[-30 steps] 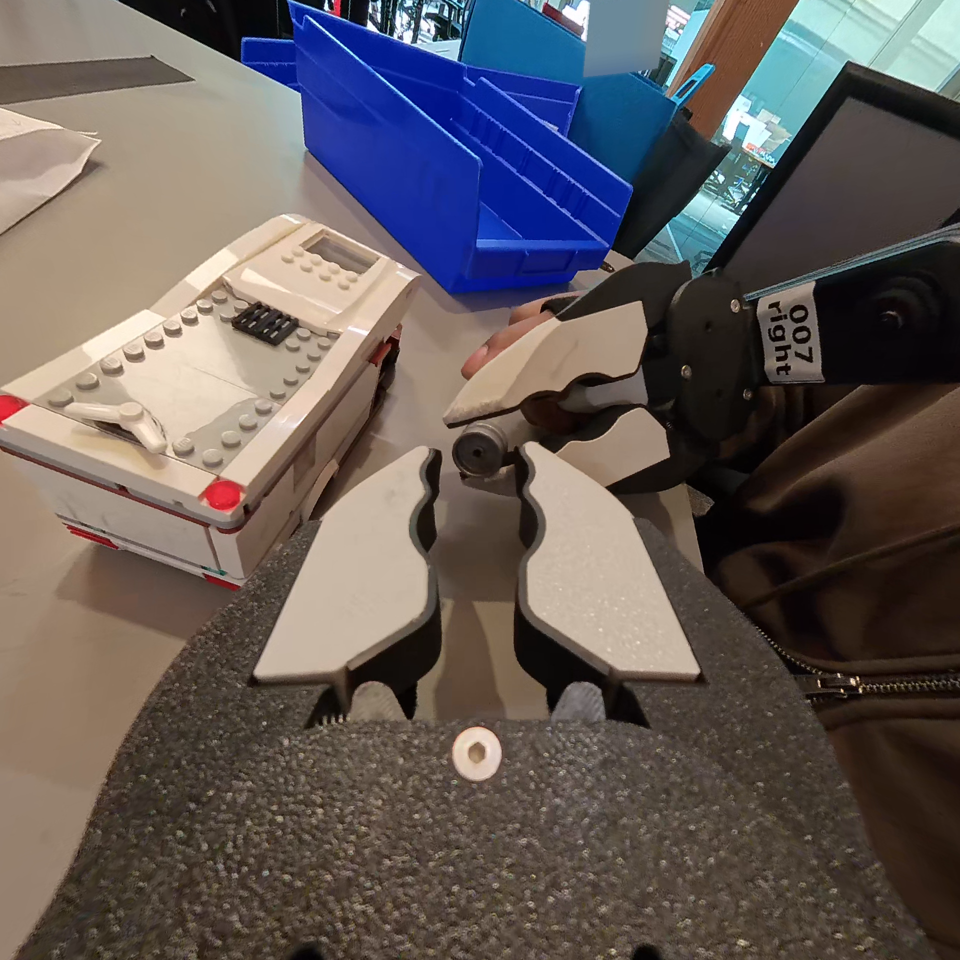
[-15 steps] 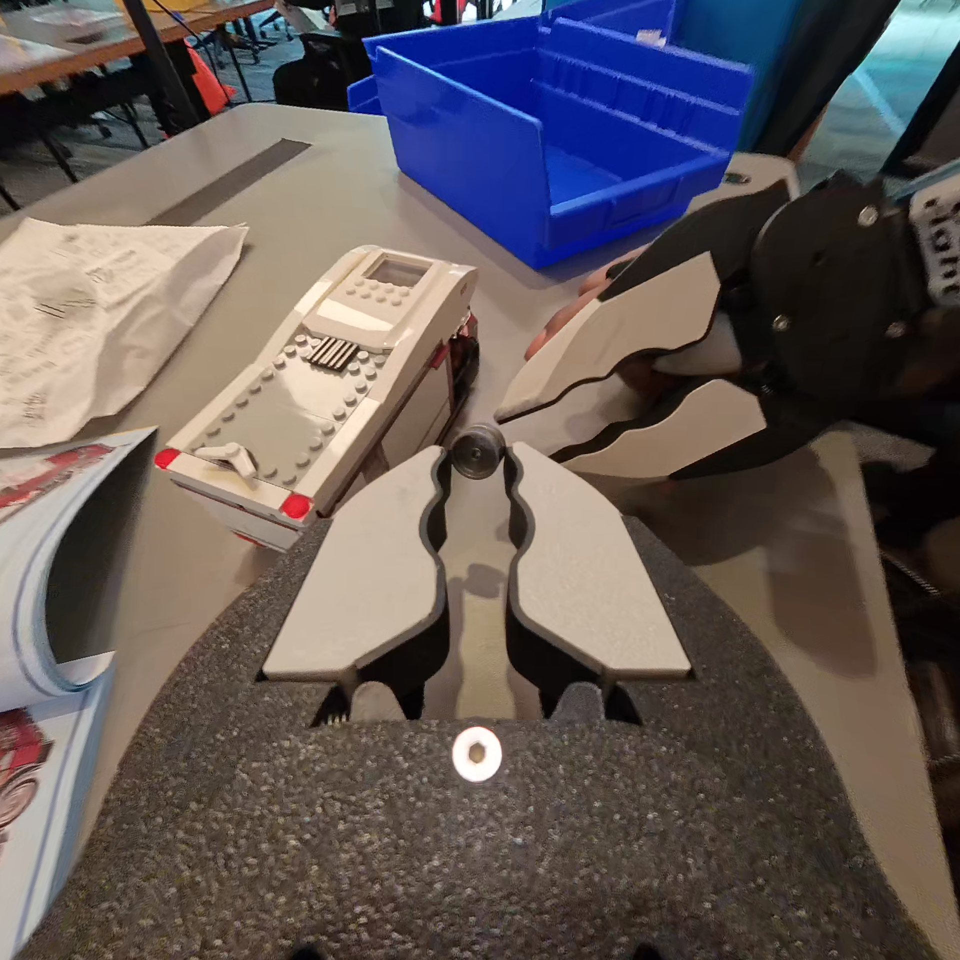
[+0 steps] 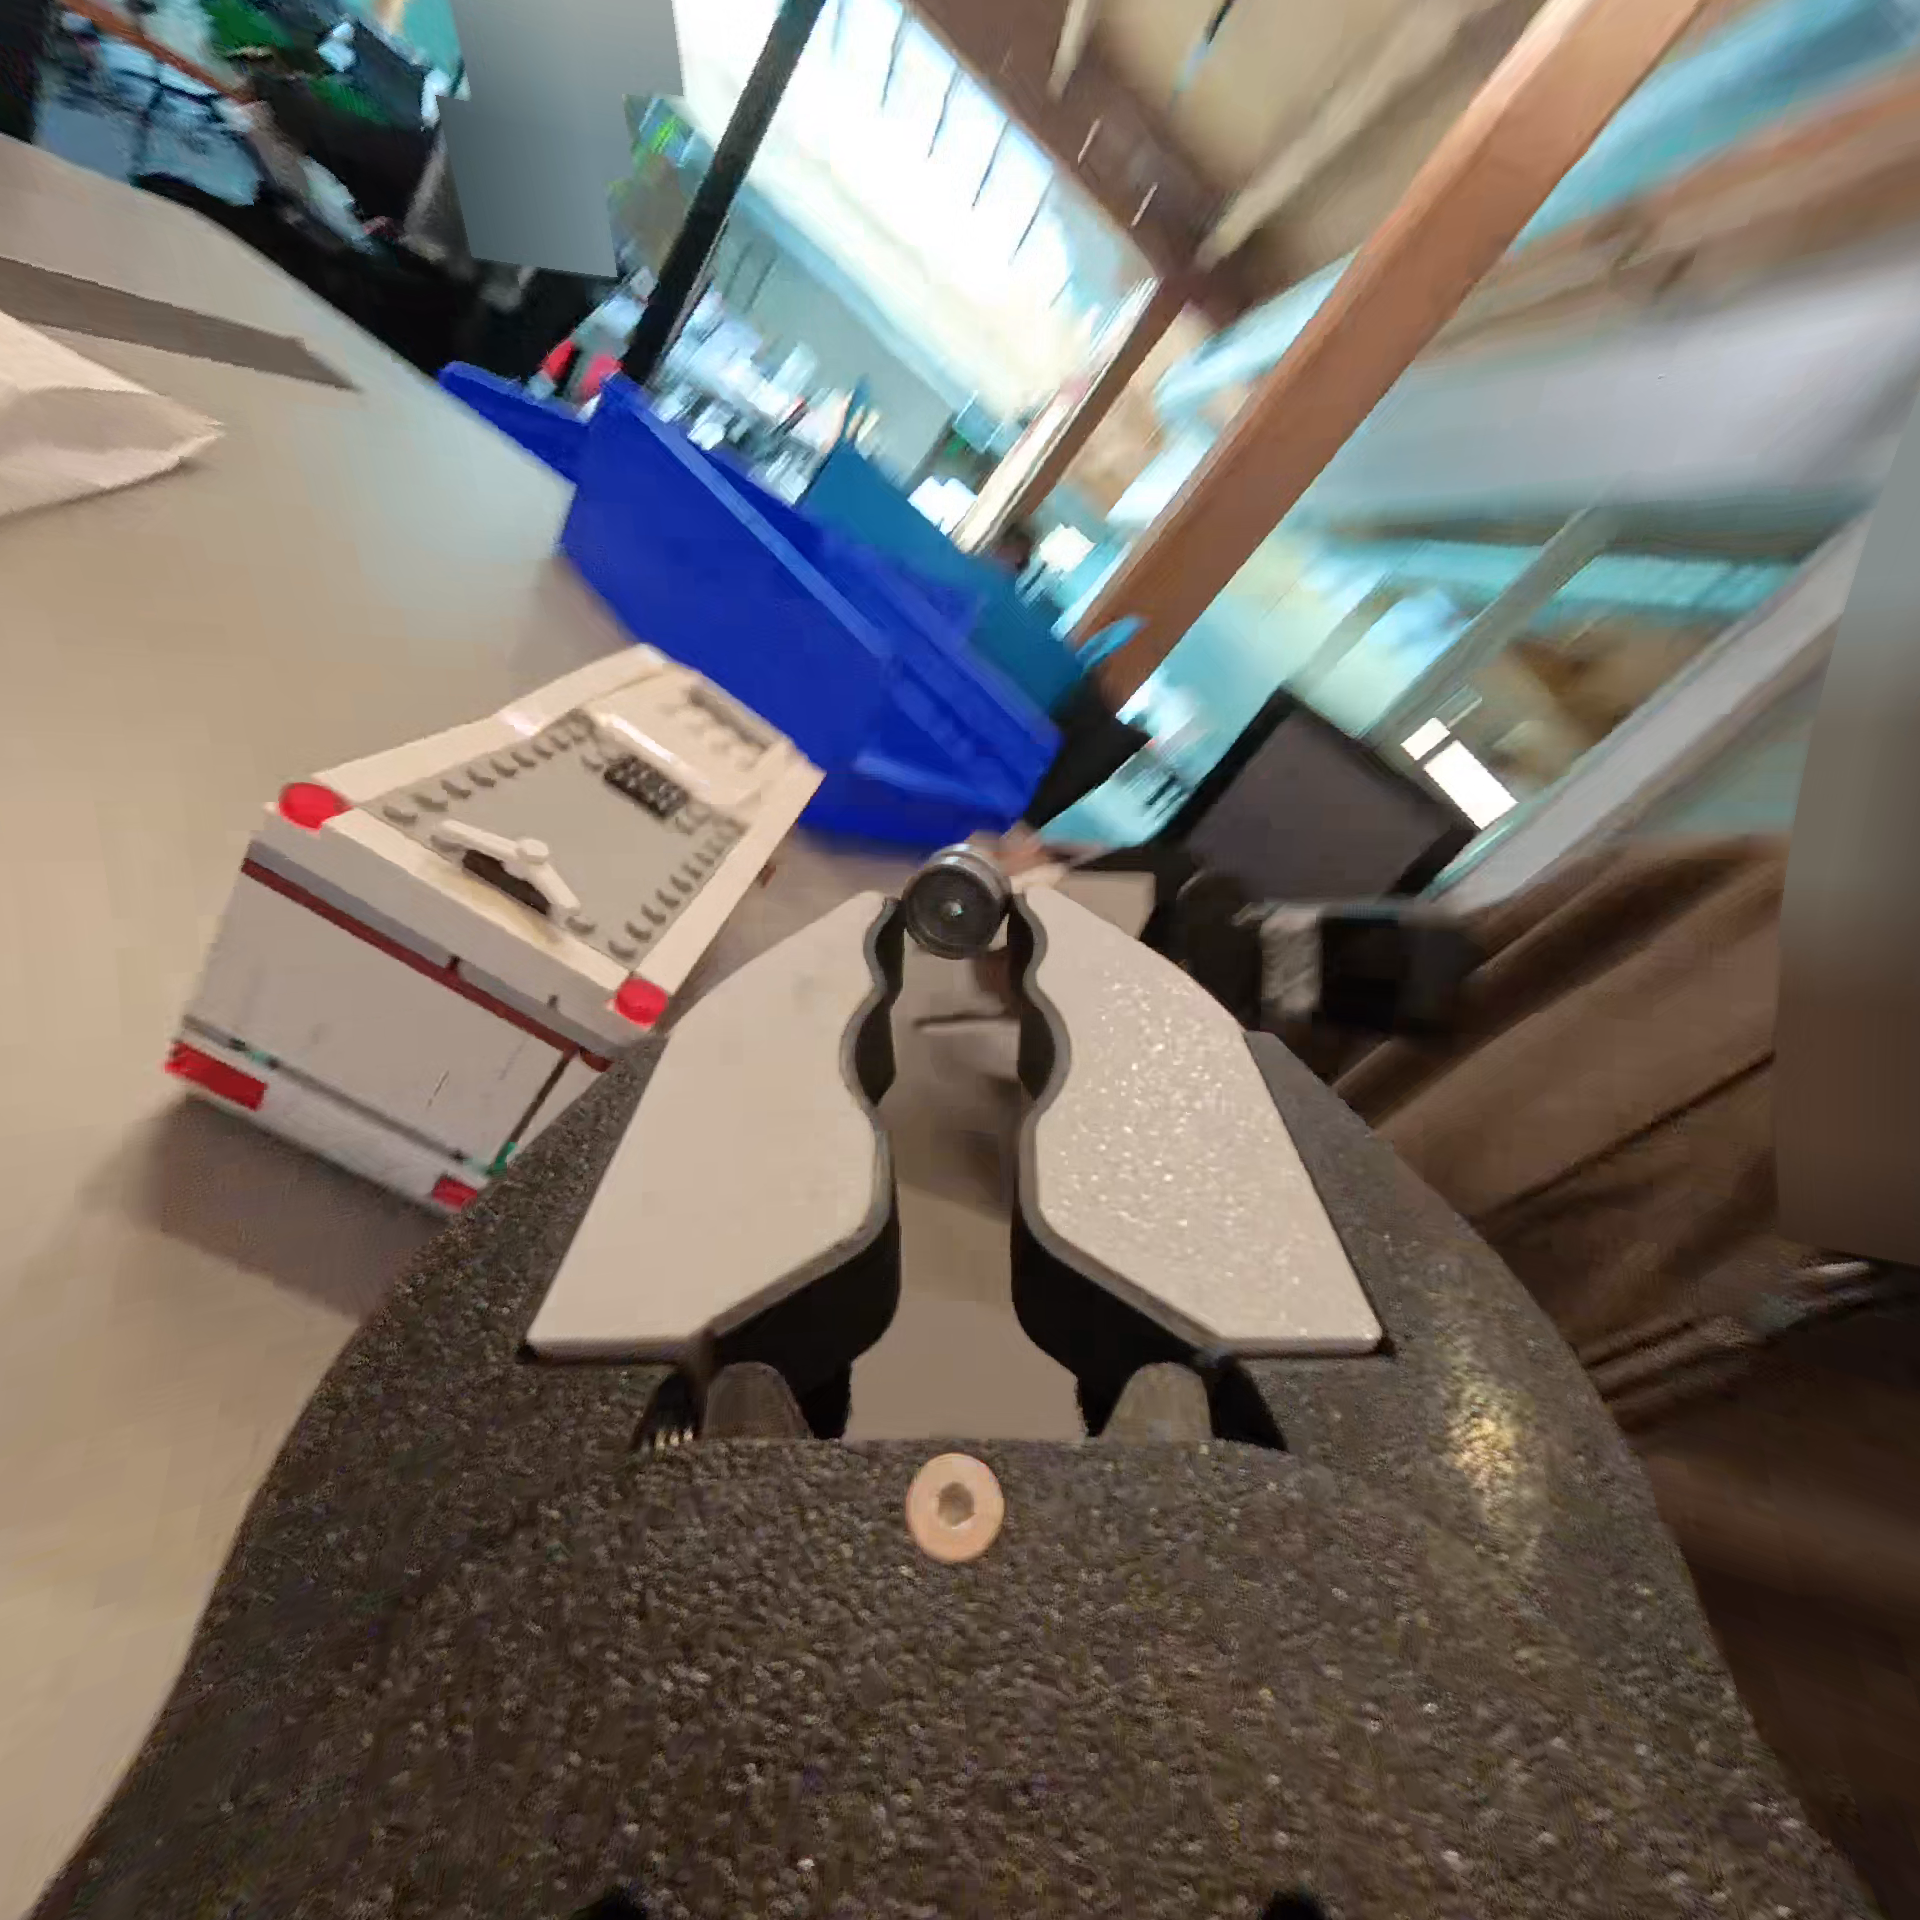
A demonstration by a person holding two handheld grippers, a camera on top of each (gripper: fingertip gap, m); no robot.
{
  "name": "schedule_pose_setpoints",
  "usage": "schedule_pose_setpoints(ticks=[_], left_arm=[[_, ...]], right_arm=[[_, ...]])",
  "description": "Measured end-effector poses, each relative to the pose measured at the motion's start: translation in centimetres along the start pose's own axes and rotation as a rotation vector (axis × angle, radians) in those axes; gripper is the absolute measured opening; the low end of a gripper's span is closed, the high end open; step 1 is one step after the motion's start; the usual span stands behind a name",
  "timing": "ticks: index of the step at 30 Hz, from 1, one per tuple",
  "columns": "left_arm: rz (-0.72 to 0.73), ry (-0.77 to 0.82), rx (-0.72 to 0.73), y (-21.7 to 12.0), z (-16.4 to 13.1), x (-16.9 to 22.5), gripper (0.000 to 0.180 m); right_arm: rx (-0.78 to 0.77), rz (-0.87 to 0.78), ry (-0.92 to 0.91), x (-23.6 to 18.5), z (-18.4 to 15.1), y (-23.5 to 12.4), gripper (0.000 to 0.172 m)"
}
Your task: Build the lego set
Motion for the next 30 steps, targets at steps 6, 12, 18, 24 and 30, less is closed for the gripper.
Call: schedule_pose_setpoints(ticks=[6, 12, 18, 24, 30], left_arm=[[-0.197, -0.234, 0.286, -4.2, 3.5, -1.5, 0.019], [-0.291, -0.220, 0.363, -5.3, 4.6, -0.5, 0.019], [-0.346, -0.193, 0.403, -6.0, 5.2, 0.4, 0.019], [-0.347, -0.193, 0.405, -6.0, 5.1, 0.4, 0.019], [-0.276, -0.164, 0.338, -5.2, 4.4, 0.1, 0.019]], right_arm=[[-0.129, -0.019, -0.092, 3.1, -3.6, -3.5, 0.021], [-0.287, -0.048, -0.106, 8.3, -8.2, -7.8, 0.021], [-0.456, -0.123, -0.027, 13.4, -13.5, -10.3, 0.022], [-0.570, -0.096, 0.061, 16.2, -17.9, -10.9, 0.023], [-0.694, 0.016, 0.116, 18.3, -22.3, -10.8, 0.024]])
Point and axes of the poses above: each gripper's, where its closed fingertips meet, y out along the fingers, z out of its top, x = y × z across the jaws, the point moved 1 cm from there along -y, back along the fingers, and after that the axes turned 4 degrees about -x, right-handed, at the moved point
